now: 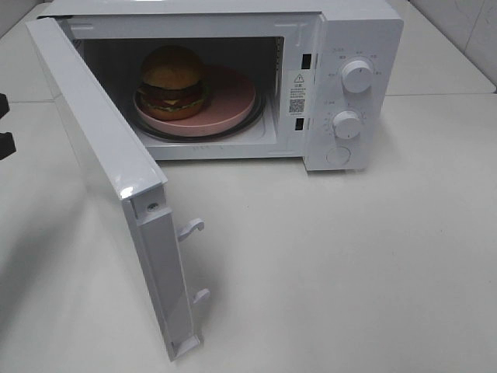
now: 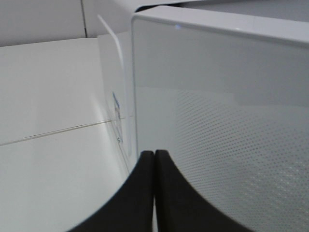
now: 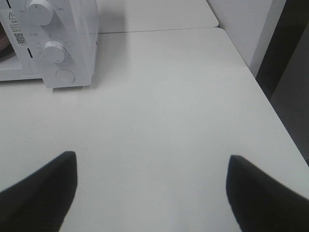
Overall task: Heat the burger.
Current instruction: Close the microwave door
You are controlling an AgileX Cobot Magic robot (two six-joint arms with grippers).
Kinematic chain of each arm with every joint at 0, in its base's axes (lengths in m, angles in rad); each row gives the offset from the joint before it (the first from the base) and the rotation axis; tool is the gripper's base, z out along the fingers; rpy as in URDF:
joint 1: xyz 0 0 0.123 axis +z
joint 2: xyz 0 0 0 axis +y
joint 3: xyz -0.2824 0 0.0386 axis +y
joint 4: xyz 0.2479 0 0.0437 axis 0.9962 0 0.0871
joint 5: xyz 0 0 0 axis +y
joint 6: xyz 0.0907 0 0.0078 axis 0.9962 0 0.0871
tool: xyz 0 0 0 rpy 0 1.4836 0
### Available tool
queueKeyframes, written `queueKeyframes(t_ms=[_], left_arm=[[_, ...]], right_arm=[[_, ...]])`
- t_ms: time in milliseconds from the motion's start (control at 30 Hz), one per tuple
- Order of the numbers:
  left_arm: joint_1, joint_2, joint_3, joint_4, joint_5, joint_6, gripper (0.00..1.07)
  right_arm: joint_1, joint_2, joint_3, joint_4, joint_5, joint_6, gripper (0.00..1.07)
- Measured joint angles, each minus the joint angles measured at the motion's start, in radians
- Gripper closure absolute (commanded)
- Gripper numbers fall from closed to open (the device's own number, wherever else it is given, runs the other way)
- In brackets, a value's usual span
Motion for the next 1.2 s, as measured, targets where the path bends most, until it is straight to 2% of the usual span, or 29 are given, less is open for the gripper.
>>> queueKeyframes(t_ms=[67,133,367,500,533,567,633,667,700,767,800,867,967,1033,1133,1200], left_arm=[[0.0,0.01,-0.008,0.019,-0.001,-0.01,1.07],[0.0,0.043,-0.038,0.042,-0.002,-0.046,1.07],[-0.001,0.073,-0.068,0.06,-0.004,-0.079,1.07],[-0.02,0.095,-0.081,0.06,-0.003,-0.087,1.07],[-0.047,0.111,-0.087,0.058,-0.003,-0.086,1.07],[-0.081,0.122,-0.09,0.037,-0.003,-0.073,1.07],[-0.097,0.127,-0.09,0.015,-0.003,-0.065,1.07],[-0.123,0.131,-0.09,-0.038,0.002,-0.049,1.07],[-0.123,0.131,-0.09,-0.038,0.002,-0.049,1.07],[-0.168,0.143,-0.091,-0.125,0.005,-0.011,1.07],[-0.168,0.143,-0.091,-0.125,0.005,-0.011,1.07],[-0.218,0.16,-0.108,-0.192,0.013,0.015,1.07],[-0.235,0.166,-0.114,-0.203,0.015,0.02,1.07],[-0.302,0.186,-0.145,-0.211,0.007,0.032,1.07],[-0.315,0.188,-0.15,-0.221,0.004,0.033,1.07],[-0.374,0.207,-0.176,-0.295,0.002,0.046,1.07]], right_arm=[[0.0,0.0,0.0,0.0,0.0,0.0,0.31],[0.0,0.0,0.0,0.0,0.0,0.0,0.31],[0.0,0.0,0.0,0.0,0.0,0.0,0.31],[0.0,0.0,0.0,0.0,0.0,0.0,0.31],[0.0,0.0,0.0,0.0,0.0,0.0,0.31],[0.0,0.0,0.0,0.0,0.0,0.0,0.31],[0.0,0.0,0.0,0.0,0.0,0.0,0.31],[0.0,0.0,0.0,0.0,0.0,0.0,0.31],[0.0,0.0,0.0,0.0,0.0,0.0,0.31],[0.0,0.0,0.0,0.0,0.0,0.0,0.31],[0.0,0.0,0.0,0.0,0.0,0.0,0.31],[0.0,0.0,0.0,0.0,0.0,0.0,0.31],[0.0,0.0,0.0,0.0,0.0,0.0,0.31],[0.0,0.0,0.0,0.0,0.0,0.0,0.31],[0.0,0.0,0.0,0.0,0.0,0.0,0.31],[0.0,0.0,0.0,0.0,0.0,0.0,0.31]])
